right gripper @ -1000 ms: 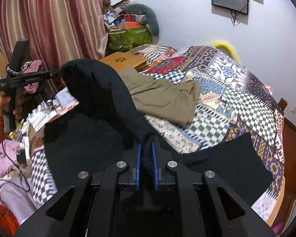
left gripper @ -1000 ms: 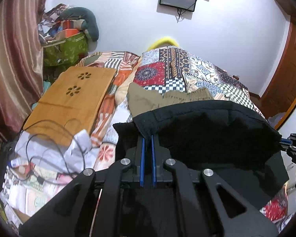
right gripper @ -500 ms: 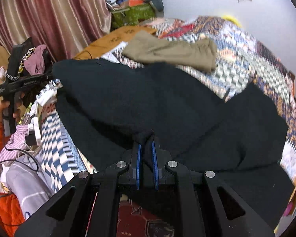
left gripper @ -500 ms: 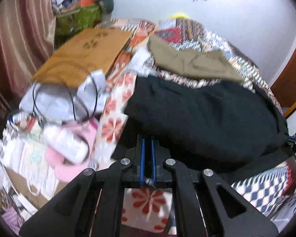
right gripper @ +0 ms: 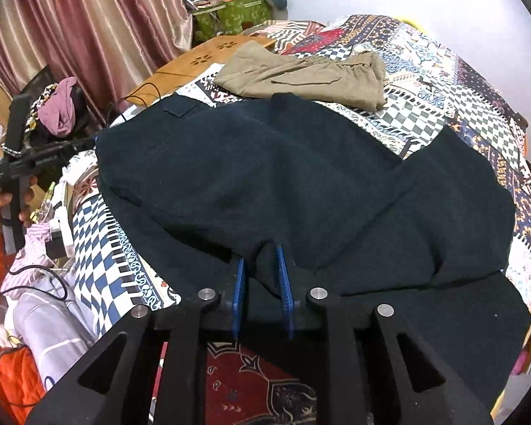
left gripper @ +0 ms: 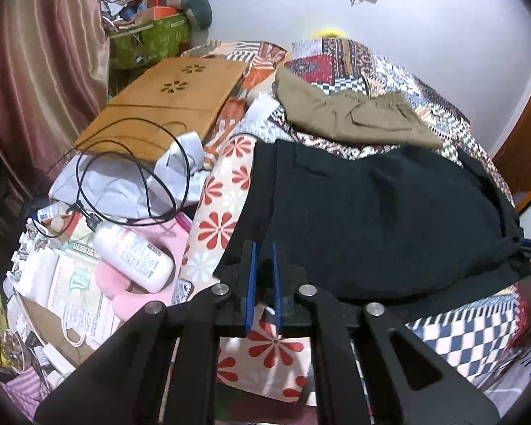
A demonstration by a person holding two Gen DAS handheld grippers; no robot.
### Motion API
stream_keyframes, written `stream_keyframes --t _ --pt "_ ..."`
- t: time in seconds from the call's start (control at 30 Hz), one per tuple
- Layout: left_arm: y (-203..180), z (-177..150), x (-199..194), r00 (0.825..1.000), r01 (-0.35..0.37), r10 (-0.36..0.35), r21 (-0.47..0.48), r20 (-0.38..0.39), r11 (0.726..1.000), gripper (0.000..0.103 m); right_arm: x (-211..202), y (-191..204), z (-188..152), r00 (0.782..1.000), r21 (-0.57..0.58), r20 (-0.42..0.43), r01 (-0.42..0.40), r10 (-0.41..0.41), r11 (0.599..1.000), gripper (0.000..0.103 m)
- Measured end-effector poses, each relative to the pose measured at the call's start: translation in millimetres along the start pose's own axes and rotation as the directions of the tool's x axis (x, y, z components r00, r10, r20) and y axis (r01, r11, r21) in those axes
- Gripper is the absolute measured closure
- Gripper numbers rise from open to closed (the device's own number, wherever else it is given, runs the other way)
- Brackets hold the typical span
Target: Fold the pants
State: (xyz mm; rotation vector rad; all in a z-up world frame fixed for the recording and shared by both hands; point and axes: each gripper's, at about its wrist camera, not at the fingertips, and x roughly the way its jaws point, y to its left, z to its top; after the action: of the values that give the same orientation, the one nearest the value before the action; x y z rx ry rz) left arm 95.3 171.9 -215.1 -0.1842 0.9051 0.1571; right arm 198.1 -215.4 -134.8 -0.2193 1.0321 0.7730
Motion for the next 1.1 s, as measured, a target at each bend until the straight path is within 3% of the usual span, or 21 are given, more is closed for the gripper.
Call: stream_keyframes --t 0.17,0.43,0.87,1.1 --pt "-17 14 -7 0.999 0.016 -0.016 0.017 0.031 1.000 0.070 -18 -7 4 1.000 0.024 0.029 -0.002 0.001 1.000 0.079" --pt "-67 54 -8 0.993 0.062 -0.072 0.114 0.089 0.992 0.053 -55 -45 19 0.986 0.092 0.142 0.072 -0.084 0.993 0.067" --pt "-144 119 36 0.984 0.137 -0.159 0.222 0.085 0.965 0.044 -33 -148 53 0.967 0.226 0.117 0.196 -0.226 0.954 0.066" --pt "-172 136 80 0.984 0.167 -0.178 0.233 0.027 0.958 0.043 7 -195 86 0.969 0.254 0.088 0.204 -0.232 0.946 0.065"
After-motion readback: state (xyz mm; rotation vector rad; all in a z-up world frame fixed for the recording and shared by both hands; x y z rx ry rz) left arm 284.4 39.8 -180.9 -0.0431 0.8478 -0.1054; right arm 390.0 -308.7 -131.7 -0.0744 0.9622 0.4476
